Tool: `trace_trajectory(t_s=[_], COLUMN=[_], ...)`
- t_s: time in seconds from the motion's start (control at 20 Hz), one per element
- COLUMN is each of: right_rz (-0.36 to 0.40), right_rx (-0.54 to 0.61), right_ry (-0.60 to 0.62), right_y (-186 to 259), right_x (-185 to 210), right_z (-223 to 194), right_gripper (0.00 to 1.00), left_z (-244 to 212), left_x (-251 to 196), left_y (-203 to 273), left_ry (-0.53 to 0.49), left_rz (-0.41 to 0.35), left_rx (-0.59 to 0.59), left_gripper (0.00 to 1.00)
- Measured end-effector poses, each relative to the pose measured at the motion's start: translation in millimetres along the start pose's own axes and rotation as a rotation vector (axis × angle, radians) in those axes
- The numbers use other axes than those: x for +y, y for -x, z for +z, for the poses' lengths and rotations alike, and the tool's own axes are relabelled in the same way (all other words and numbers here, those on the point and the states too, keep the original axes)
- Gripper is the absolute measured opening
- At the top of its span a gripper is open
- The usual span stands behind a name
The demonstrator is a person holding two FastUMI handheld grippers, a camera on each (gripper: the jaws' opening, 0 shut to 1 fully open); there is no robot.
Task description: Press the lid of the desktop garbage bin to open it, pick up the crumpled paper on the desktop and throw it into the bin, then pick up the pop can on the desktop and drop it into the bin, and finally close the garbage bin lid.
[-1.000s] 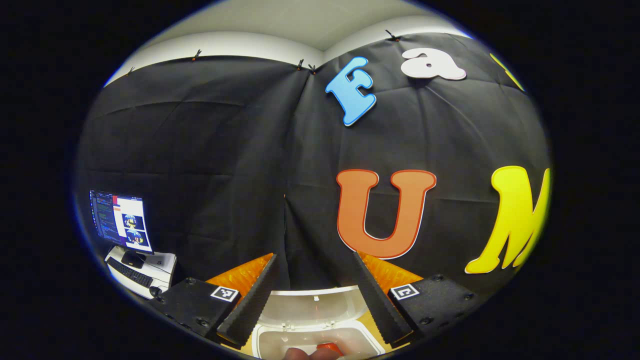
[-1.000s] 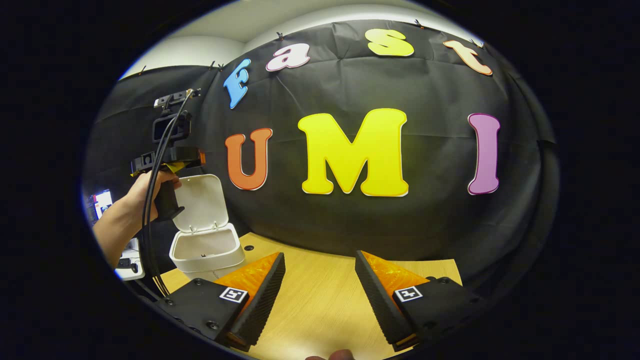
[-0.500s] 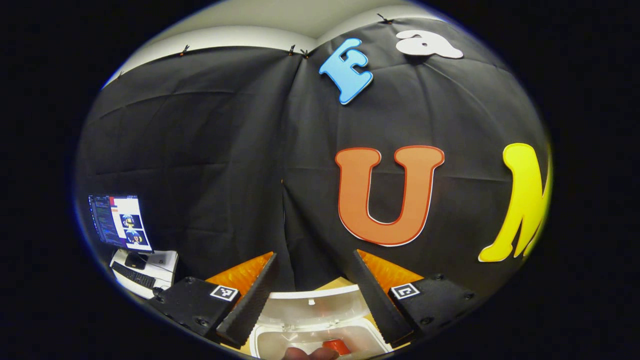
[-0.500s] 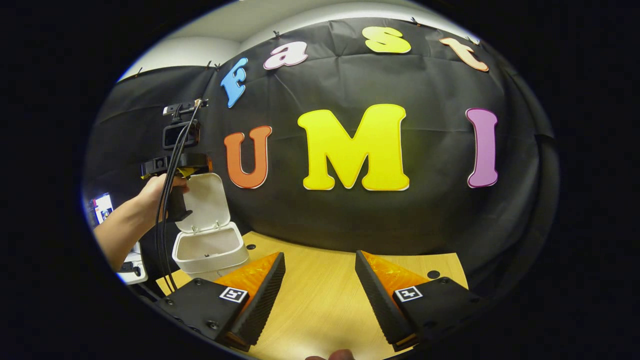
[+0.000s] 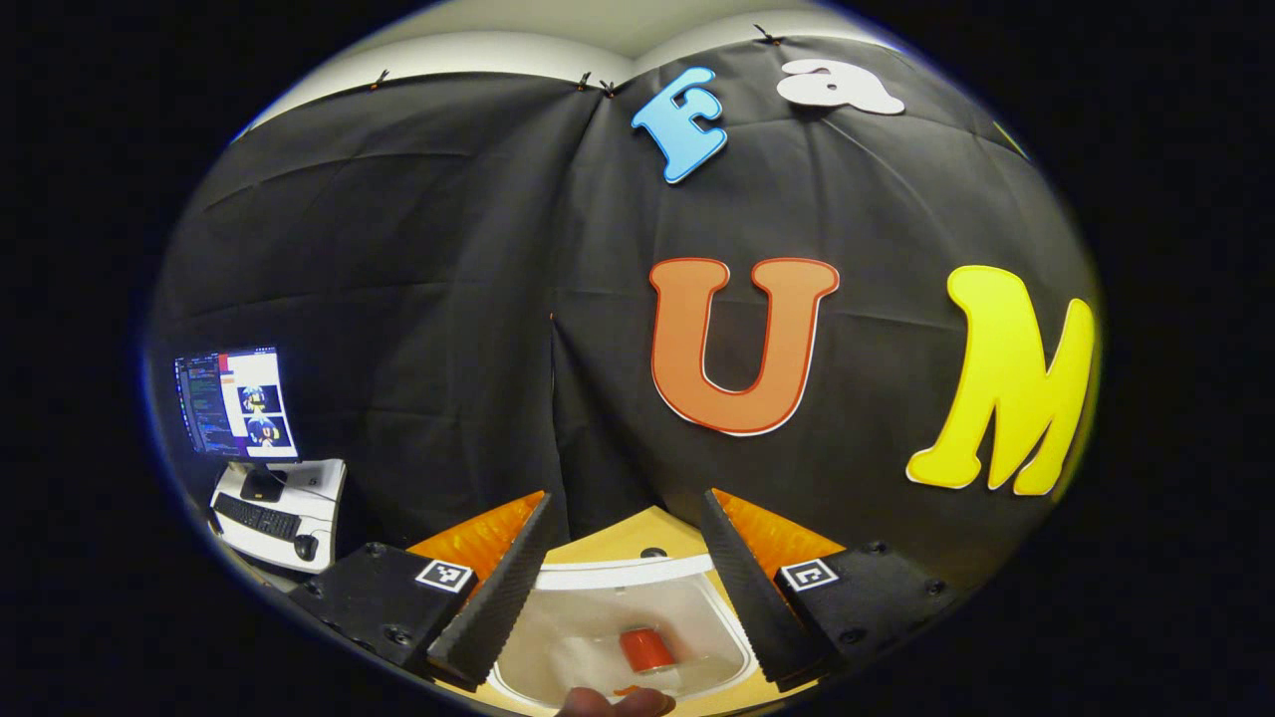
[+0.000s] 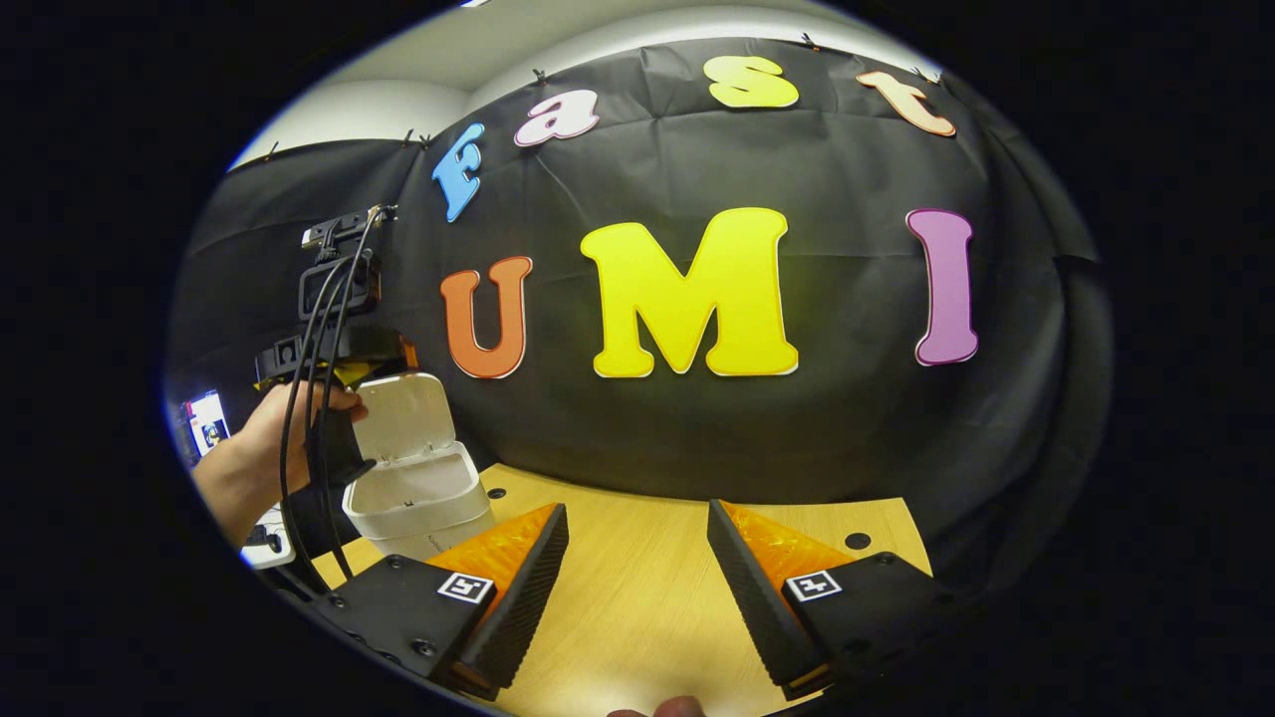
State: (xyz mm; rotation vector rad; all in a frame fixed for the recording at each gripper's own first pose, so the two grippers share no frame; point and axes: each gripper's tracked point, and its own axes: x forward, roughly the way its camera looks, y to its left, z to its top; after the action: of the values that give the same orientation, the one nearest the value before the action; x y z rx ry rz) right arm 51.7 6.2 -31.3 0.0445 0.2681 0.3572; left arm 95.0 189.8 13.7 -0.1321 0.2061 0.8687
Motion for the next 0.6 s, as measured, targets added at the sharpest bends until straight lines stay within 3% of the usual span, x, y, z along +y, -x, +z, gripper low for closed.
trace_trajectory(t_s=[0.6], right_rz=[-0.029], right_rx=[0.048], right_ry=[0.065], right_y=[7], right_x=[-35], right_z=[-20], right_gripper=[0.90], left_z=[-95], left_x=[-12], left_y=[24], left_ry=[-0.016], left_rz=[-0.037], left_rx=[0.025], left_gripper=[0.97])
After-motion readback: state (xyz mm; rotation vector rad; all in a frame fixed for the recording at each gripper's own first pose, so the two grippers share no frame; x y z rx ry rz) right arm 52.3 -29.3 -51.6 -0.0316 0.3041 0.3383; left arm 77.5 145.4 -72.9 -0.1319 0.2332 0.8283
